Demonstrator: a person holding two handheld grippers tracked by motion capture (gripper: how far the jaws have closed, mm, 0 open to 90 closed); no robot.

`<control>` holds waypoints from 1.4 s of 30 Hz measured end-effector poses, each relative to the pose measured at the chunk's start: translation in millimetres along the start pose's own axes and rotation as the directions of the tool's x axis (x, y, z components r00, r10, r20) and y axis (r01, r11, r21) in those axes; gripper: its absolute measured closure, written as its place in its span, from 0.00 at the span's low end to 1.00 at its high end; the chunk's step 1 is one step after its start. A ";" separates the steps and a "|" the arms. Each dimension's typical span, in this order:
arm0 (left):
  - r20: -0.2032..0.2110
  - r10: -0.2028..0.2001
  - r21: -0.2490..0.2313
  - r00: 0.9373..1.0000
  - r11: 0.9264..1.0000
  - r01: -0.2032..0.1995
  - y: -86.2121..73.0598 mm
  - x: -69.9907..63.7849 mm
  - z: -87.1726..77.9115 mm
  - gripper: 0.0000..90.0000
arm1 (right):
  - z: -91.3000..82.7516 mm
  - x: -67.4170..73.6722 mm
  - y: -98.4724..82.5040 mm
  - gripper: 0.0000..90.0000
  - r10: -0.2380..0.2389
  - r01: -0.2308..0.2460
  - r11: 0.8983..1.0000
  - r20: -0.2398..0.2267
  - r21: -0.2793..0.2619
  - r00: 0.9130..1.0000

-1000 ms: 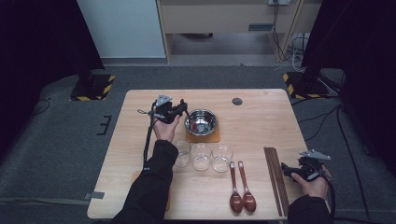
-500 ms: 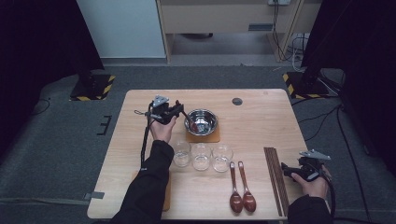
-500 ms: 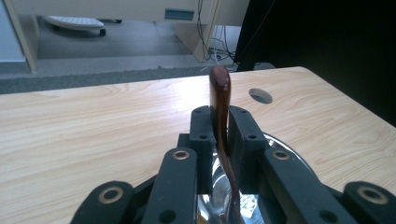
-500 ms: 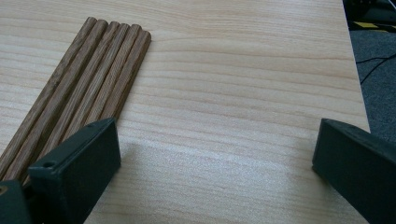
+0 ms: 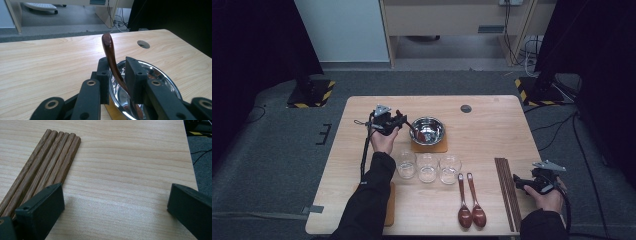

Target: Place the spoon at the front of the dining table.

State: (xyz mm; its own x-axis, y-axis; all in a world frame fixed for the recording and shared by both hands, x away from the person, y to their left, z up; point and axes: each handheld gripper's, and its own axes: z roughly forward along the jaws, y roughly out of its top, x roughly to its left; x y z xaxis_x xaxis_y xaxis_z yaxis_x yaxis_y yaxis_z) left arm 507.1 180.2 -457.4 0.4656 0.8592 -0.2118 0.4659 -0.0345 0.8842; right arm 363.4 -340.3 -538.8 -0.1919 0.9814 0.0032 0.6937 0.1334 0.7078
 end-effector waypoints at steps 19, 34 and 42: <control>0.012 -0.008 0.039 1.000 0.999 0.008 -19.8 3.3 4.9 0.73 | 0.0 0.0 0.0 0.01 0.000 0.000 1.000 0.000 0.000 1.000; 0.018 -0.003 0.097 1.000 0.995 0.002 -29.7 5.0 6.0 0.69 | 0.0 0.0 0.0 0.01 -0.001 0.001 1.000 0.001 0.000 1.000; 0.019 -0.002 0.146 1.000 0.989 -0.001 -36.4 7.7 5.9 0.66 | 0.0 0.0 0.0 0.01 0.000 0.000 1.000 0.000 0.000 1.000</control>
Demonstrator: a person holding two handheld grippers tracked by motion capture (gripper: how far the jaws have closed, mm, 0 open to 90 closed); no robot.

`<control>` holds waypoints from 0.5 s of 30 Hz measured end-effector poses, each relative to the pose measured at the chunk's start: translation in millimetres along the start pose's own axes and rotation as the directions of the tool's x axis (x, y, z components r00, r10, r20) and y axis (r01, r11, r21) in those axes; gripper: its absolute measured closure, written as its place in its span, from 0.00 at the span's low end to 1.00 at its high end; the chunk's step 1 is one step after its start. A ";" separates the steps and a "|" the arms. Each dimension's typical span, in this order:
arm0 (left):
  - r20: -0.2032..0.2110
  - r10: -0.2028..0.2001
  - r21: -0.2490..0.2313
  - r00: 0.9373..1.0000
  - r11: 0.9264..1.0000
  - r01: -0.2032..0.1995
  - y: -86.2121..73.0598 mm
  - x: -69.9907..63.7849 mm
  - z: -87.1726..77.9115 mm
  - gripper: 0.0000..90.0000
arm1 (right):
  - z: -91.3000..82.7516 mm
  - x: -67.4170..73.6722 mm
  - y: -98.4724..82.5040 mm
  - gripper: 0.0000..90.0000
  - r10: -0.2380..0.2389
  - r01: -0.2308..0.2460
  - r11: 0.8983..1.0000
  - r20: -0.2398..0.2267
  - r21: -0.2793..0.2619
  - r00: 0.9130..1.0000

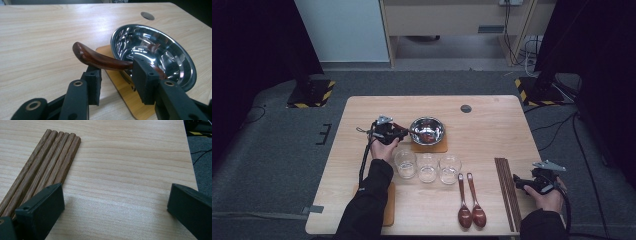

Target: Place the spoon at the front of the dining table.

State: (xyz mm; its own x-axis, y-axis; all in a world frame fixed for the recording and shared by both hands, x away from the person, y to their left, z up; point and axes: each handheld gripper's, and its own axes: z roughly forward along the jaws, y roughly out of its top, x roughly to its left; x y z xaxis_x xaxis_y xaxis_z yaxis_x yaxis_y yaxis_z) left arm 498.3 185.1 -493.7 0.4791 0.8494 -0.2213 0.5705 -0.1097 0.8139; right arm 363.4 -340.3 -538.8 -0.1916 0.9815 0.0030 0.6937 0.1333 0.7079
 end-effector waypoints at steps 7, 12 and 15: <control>-0.003 0.007 0.028 1.000 1.000 -0.006 -5.7 1.3 -1.5 0.63 | 0.0 0.0 0.0 0.01 0.000 0.000 1.000 0.000 0.000 1.000; -0.005 0.014 0.044 1.000 0.999 -0.014 -8.5 1.5 -3.3 0.61 | 0.0 0.0 0.0 0.01 0.000 0.000 1.000 0.000 0.000 1.000; -0.007 0.017 0.054 1.000 0.998 -0.016 -9.5 1.3 -3.9 0.60 | 0.0 0.0 0.0 0.01 0.000 0.000 1.000 -0.001 0.000 1.000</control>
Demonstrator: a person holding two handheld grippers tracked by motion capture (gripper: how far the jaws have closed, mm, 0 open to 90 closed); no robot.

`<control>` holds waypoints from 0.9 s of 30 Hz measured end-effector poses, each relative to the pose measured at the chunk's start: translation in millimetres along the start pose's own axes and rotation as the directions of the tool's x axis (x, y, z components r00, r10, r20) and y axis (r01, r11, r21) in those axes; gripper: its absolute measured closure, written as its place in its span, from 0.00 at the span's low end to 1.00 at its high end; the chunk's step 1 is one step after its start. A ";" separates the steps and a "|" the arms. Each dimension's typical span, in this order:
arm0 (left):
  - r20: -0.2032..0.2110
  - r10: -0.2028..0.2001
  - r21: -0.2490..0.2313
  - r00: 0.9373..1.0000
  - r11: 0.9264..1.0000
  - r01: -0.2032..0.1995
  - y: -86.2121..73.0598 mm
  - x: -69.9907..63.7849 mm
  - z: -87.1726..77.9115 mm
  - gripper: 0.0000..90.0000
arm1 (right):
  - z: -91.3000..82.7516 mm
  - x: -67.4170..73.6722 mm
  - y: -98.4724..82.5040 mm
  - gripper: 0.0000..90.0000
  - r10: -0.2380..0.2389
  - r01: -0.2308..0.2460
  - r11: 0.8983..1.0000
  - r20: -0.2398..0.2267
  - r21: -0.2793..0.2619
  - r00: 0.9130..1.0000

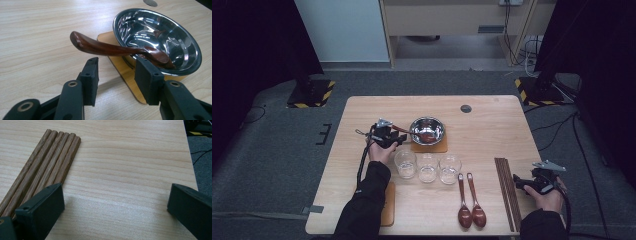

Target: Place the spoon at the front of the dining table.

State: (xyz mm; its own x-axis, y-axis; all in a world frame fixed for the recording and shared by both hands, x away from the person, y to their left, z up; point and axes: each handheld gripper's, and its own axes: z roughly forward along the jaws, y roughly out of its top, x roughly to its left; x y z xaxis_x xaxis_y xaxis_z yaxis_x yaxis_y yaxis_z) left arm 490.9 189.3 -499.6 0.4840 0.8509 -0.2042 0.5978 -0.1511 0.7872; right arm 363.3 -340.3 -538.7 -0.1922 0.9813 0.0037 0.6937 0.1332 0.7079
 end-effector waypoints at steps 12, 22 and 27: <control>-0.007 0.017 0.025 1.000 1.000 -0.017 -6.1 2.2 -8.5 0.56 | 0.0 0.0 0.0 0.01 0.000 0.000 1.000 0.001 0.000 1.000; -0.022 0.045 0.049 0.999 0.998 -0.044 -8.5 2.2 -17.9 0.54 | 0.0 0.0 0.0 0.01 0.000 0.000 1.000 0.001 0.000 1.000; -0.027 0.051 0.052 0.998 0.997 -0.049 -13.6 5.9 -26.8 0.52 | 0.0 0.0 0.0 0.01 0.000 0.000 1.000 0.001 0.000 1.000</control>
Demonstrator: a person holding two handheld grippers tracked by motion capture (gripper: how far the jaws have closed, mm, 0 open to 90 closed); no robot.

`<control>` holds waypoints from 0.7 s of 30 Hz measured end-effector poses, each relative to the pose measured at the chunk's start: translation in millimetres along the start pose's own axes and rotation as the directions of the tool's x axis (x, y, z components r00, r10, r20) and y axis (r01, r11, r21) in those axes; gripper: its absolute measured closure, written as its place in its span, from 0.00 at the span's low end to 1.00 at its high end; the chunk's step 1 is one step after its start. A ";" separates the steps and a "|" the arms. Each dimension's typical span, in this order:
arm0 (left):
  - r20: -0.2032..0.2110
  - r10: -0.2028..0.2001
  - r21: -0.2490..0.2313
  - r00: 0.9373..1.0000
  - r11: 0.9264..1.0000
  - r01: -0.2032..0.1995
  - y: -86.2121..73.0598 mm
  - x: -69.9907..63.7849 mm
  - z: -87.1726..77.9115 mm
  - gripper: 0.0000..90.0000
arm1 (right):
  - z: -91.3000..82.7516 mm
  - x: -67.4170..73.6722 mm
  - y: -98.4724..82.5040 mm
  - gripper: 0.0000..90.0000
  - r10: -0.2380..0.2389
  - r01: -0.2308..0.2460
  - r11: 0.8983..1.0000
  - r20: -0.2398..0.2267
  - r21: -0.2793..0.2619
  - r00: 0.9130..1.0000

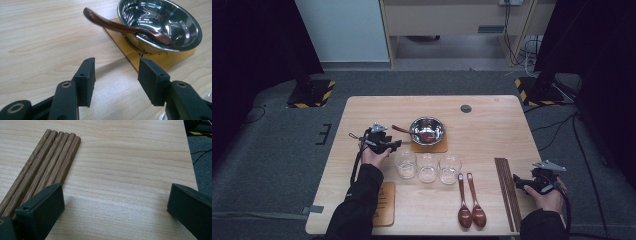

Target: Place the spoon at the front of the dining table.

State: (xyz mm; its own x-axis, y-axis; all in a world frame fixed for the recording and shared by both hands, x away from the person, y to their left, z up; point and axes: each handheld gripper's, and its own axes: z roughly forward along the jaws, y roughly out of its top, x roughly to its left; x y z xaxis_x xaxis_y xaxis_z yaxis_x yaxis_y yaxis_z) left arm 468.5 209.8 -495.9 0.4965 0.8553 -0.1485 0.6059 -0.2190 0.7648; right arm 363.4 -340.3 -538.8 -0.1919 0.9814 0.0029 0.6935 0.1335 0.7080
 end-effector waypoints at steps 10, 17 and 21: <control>-0.019 -0.007 -0.004 1.000 1.000 0.007 -10.6 7.0 -14.5 0.51 | 0.0 0.0 0.0 0.01 0.000 0.000 1.000 0.000 0.000 1.000; -0.019 0.006 -0.009 1.000 1.000 -0.006 -14.4 5.0 -24.3 0.49 | 0.1 0.2 0.1 0.01 0.003 -0.003 1.000 -0.002 0.002 1.000; -0.026 0.009 -0.013 1.000 1.000 -0.009 -18.1 6.3 -30.8 0.47 | 0.0 0.3 0.1 0.01 0.003 -0.003 1.000 -0.002 0.002 1.000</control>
State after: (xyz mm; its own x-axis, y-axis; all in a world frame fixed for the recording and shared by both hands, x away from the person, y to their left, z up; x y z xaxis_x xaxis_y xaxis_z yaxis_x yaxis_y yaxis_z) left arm 441.6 233.7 -491.3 0.4850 0.8655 -0.1253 0.5936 -0.2206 0.7740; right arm 363.4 -340.0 -538.7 -0.1916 0.9815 0.0063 0.6957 0.1312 0.7062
